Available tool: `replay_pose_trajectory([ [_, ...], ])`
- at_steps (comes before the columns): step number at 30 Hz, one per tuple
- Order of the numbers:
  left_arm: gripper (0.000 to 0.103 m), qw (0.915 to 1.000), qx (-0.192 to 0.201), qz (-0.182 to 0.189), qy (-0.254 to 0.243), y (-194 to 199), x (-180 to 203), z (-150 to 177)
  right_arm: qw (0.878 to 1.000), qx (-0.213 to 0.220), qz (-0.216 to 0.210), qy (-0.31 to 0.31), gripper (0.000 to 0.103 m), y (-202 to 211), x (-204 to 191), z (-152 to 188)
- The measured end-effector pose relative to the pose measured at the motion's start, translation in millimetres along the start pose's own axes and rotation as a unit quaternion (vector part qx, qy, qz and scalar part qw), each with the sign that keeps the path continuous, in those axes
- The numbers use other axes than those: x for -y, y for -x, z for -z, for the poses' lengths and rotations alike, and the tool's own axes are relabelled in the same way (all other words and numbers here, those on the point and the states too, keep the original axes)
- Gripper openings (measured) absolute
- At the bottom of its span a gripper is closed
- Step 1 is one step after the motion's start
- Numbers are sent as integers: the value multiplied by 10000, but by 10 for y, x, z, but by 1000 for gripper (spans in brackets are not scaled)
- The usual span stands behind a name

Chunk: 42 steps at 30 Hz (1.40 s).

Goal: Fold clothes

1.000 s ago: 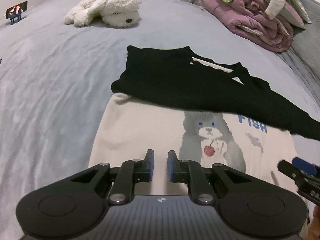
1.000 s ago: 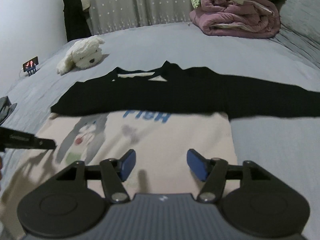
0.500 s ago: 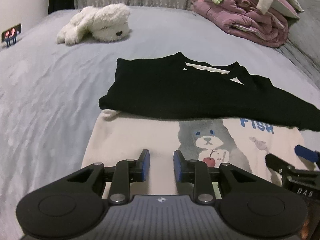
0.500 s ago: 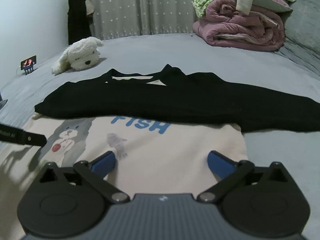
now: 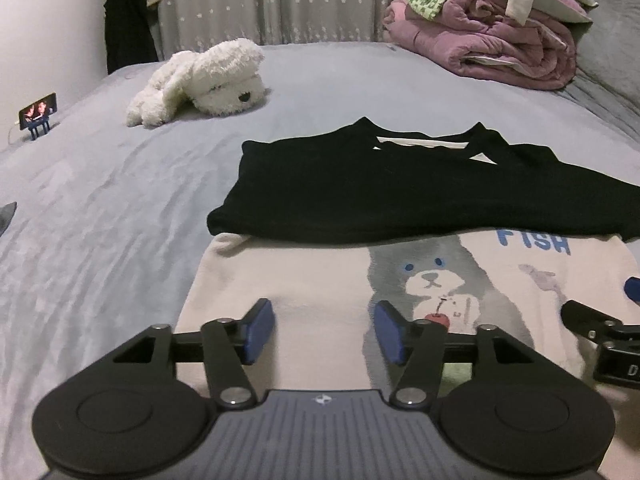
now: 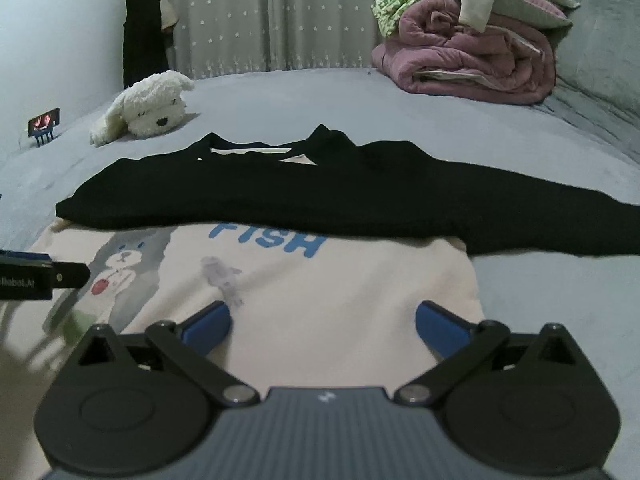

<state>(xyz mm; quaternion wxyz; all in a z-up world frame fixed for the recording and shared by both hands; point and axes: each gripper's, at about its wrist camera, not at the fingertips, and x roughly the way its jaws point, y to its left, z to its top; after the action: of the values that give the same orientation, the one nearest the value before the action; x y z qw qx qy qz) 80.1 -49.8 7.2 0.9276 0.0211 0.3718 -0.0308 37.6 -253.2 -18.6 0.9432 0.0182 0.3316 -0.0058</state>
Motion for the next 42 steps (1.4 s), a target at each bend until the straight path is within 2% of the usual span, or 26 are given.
replay_pose_trajectory([
  [7,77,9997,159,-181,24,-49,18,32,10000,1,15,9,103,4,-5,8],
  [9,86,9993,250,-283,27,-69,37,56,10000,0,15,10,103,4,-5,9],
  [12,95,9986,330,-394,80,-96,41,76,10000,-1,15,11,103,3,-6,10],
  [30,100,9973,416,-597,57,-104,75,108,10000,-3,17,13,103,0,-7,7],
  [42,101,9974,416,-589,76,-103,69,112,10000,-4,22,13,103,-3,-12,7],
])
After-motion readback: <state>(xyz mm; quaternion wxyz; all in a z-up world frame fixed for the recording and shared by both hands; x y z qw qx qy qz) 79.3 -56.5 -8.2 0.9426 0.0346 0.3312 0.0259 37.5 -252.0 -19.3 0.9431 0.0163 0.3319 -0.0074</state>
